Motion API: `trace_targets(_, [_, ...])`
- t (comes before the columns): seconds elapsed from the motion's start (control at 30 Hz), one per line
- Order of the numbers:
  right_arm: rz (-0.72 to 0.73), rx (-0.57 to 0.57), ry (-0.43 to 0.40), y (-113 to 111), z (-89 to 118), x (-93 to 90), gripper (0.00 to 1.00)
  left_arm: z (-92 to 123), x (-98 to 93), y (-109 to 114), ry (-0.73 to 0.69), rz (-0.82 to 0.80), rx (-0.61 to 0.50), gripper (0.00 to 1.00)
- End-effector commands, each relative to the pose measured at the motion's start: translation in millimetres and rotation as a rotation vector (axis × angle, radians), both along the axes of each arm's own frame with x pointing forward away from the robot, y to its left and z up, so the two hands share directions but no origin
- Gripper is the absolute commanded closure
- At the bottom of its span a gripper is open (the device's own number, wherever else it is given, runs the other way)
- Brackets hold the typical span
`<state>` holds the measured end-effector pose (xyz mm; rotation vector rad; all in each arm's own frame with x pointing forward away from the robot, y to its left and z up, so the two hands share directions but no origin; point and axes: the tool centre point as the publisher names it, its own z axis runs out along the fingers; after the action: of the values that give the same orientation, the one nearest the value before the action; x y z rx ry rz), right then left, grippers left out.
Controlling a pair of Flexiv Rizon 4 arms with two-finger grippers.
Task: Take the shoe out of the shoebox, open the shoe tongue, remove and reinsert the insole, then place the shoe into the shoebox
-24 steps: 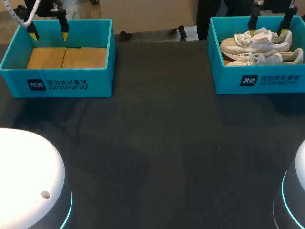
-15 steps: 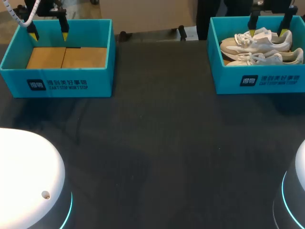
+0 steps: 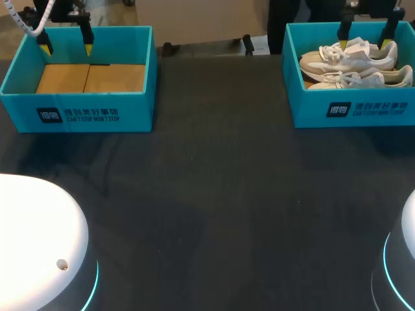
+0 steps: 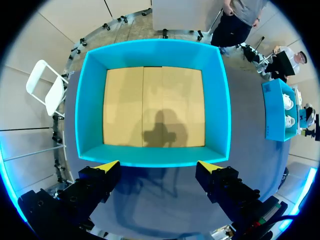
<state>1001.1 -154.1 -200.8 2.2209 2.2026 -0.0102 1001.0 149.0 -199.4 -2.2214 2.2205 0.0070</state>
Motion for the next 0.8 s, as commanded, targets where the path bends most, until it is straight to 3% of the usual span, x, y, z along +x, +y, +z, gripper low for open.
trace_targets(0.03, [-0.020, -0.016, 0.016, -15, -5, 7.1, 0.00, -1, -0.5, 0, -0.001, 0.000, -0.002, 0.00])
trace_targets(0.33, [-0.024, -0.011, 0.041, -72, -21, 10.3, 0.00, -1, -0.5, 0, -0.001, 0.000, -0.002, 0.00])
trace_targets(0.67, [0.000, -0.012, 0.008, -114, -28, 13.0, 0.00, -1, -0.5, 0, -0.001, 0.000, -0.002, 0.00])
trace_targets(0.8, [0.006, -0.032, 0.004, -130, -40, 14.2, 0.00, -1, -0.5, 0, -0.001, 0.000, -0.002, 0.00])
